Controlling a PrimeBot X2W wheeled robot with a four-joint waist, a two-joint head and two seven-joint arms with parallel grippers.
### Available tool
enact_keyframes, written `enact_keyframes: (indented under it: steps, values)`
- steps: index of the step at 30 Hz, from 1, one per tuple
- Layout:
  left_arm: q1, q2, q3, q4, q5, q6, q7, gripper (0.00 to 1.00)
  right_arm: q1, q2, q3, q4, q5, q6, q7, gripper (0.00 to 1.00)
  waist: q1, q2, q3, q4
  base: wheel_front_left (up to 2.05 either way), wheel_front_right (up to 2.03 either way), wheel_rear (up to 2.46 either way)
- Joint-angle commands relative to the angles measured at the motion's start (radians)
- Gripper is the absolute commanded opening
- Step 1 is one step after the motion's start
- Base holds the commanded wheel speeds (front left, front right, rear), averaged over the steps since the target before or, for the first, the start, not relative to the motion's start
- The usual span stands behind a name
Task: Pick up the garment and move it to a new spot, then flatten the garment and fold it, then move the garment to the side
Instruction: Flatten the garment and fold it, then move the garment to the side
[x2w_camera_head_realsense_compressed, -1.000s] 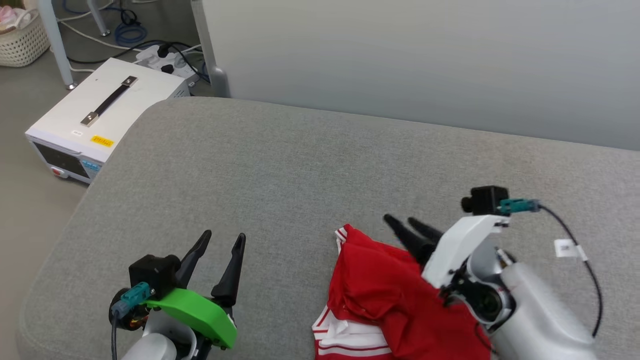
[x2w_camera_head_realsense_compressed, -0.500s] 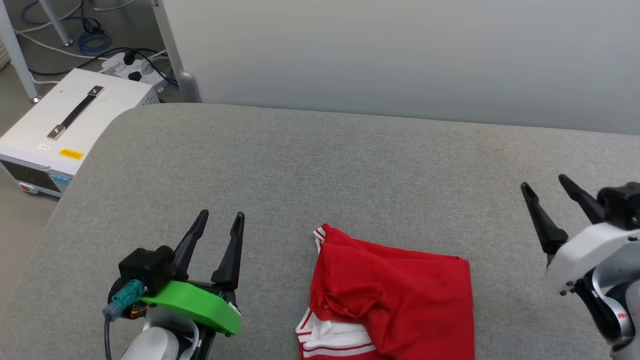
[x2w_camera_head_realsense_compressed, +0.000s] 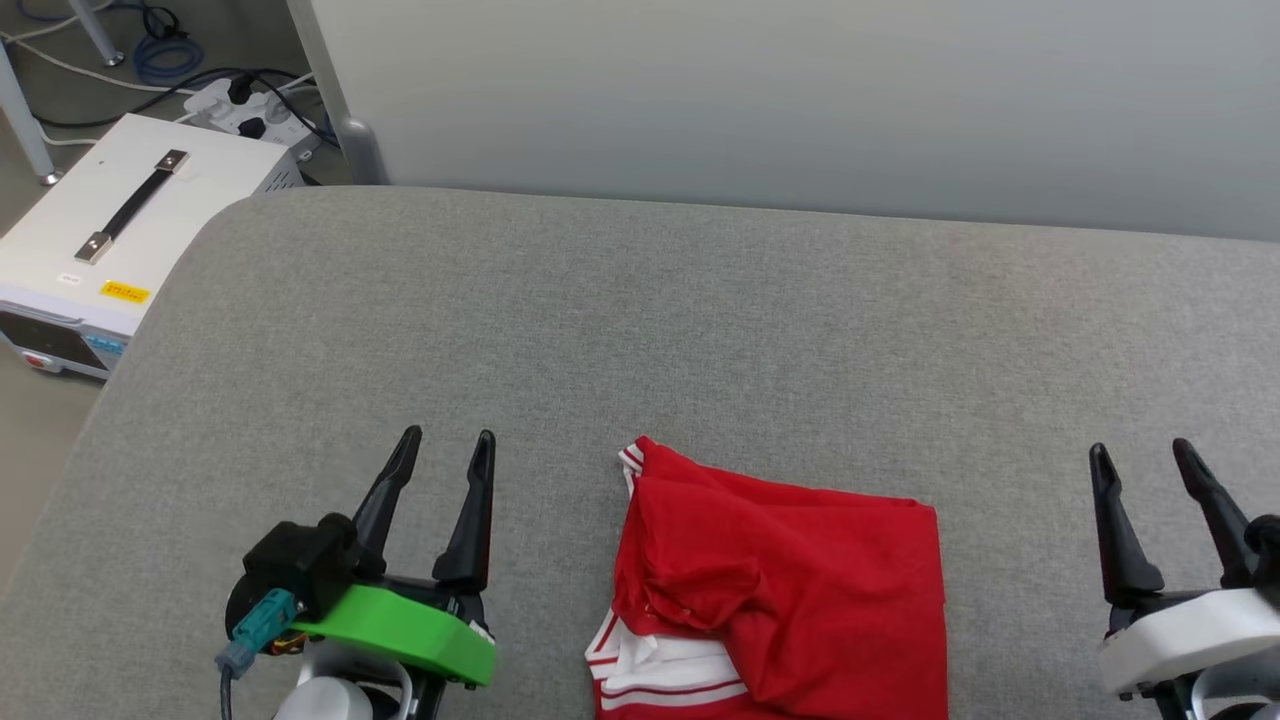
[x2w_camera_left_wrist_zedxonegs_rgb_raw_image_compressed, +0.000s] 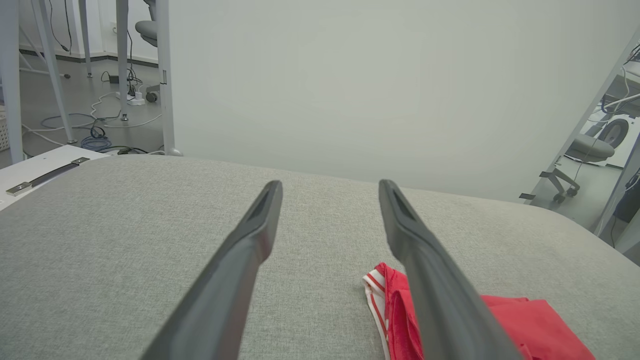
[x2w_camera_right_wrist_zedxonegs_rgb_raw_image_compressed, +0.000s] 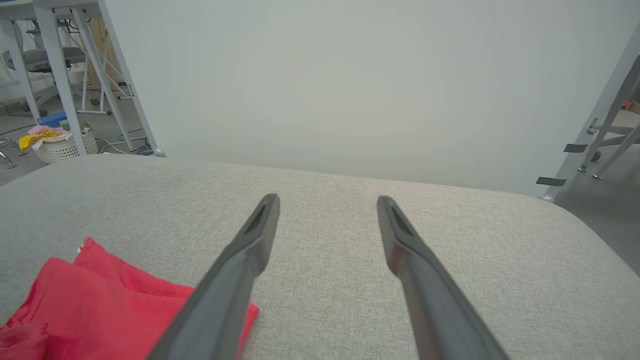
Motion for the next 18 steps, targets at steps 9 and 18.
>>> enact_keyframes:
  steps: [9, 18]
  values:
    - [0.024, -0.048, 0.039, 0.006, 0.083, -0.03, -0.006, 1.0, 0.02, 0.059, 0.003, 0.021, -0.027, 0.0, -0.055, 1.0, 0.0, -0.0001, 0.008, 0.001, 0.0, 0.0, 0.0]
    - [0.017, -0.062, 0.051, 0.012, 0.097, -0.035, -0.006, 1.0, 0.01, 0.05, 0.012, 0.028, -0.02, 0.0, -0.047, 1.0, 0.0, -0.0001, 0.016, 0.005, 0.0, 0.0, 0.0]
